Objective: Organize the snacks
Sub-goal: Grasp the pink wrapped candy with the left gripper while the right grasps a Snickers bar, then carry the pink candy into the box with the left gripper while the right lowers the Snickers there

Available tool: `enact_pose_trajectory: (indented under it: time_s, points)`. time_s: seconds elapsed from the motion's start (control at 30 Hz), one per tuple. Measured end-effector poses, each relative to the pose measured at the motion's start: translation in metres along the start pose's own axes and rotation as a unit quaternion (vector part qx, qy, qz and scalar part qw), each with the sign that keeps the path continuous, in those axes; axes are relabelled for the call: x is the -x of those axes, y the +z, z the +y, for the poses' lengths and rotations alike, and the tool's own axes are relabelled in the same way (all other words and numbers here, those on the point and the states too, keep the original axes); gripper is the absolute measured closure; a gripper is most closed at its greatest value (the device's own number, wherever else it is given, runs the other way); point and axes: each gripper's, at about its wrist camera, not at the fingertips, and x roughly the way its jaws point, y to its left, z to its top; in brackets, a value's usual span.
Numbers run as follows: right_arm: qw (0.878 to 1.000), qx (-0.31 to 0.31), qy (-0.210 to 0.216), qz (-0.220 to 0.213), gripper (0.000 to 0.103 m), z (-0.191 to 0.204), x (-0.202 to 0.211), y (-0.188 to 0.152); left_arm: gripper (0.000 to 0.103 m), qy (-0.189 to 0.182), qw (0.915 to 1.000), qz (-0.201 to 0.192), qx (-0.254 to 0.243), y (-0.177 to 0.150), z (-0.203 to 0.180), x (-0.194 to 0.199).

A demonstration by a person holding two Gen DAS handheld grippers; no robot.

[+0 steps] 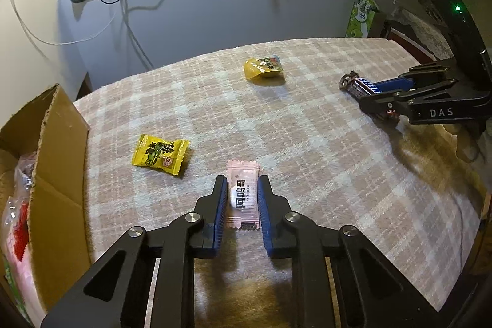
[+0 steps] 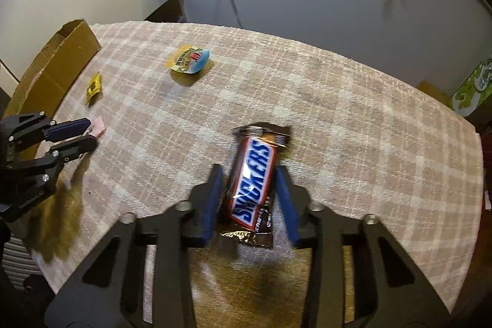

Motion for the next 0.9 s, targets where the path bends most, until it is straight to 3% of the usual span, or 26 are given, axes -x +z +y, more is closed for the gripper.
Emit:
enact_pose_trajectory:
  time_s: [0.43, 0.9]
  points:
    - [1.000, -0.011, 0.019, -0.019, 0.074, -0.002, 0.017, -0.008, 0.086, -0.006, 0.9995, -0.013, 0.026, -0.007, 0.000, 0.015]
    - [0.997, 0.018, 0.044, -0.061, 0.074, 0.036, 0.060, 0.006, 0.086, 0.006, 0.9964, -0.072, 0.043, -0.006, 0.010, 0.072]
